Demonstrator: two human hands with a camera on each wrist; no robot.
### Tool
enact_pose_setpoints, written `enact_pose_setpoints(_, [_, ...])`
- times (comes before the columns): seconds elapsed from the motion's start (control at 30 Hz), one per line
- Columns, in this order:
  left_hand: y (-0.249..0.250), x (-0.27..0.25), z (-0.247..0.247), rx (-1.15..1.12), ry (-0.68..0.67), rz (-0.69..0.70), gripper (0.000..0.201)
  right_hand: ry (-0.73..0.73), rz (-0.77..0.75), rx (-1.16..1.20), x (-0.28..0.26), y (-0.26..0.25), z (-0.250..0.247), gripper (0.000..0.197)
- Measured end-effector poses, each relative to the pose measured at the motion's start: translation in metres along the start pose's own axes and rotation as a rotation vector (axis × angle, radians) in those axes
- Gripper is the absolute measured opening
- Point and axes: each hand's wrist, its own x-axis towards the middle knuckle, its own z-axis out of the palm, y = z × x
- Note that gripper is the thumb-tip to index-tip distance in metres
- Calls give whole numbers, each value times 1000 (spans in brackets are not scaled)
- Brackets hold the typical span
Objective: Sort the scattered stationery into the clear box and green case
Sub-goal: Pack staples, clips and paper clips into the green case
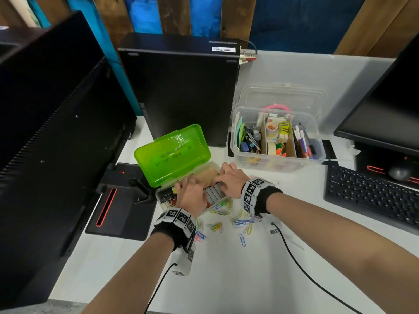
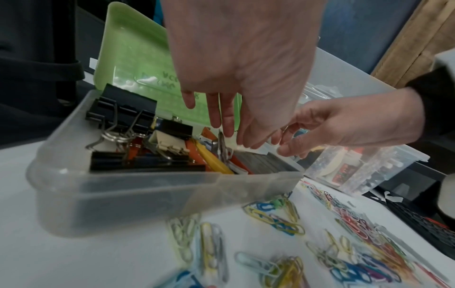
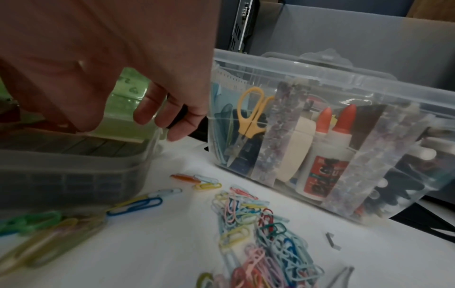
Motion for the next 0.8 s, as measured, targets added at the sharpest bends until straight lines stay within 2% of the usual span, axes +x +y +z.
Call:
enact_pose_setpoints(0.13, [2,-1,1,20,-22,6,34,-33,18,11,0,0,3,36])
enact_pose_setpoints(0.27, [10,2,-4,26,-39,24,36,110,106,243,-11,18,2,35])
enact_pose_setpoints(0.37, [24,1,-6,41,0,162,37,299,254,471,-31,41,5,31])
enact_pose_setpoints(0.43, [40,-3,-4,0,28,312,34,349,350,556,-50,60,8,31])
enact_pose_setpoints(0.5, [57,-6,-1,-60,-12,428,28,379,464,595,-71,81,15,28])
enact_pose_setpoints(0.57, [72,-7,5,-16,-111,484,25,423,592,613,-90,102,24,26])
enact_pose_setpoints(0.63, [85,-9,12,96,-187,485,28,416,728,619,-109,119,32,27])
enact_pose_setpoints(0.7, [95,-12,19,199,-220,433,42,364,829,629,-123,130,42,24])
enact_pose_setpoints(0.77, [101,-15,25,193,-257,342,59,279,888,670,-132,130,51,24])
enact_pose_setpoints(0.8, [102,-16,28,143,-285,288,67,230,908,691,-135,127,54,30])
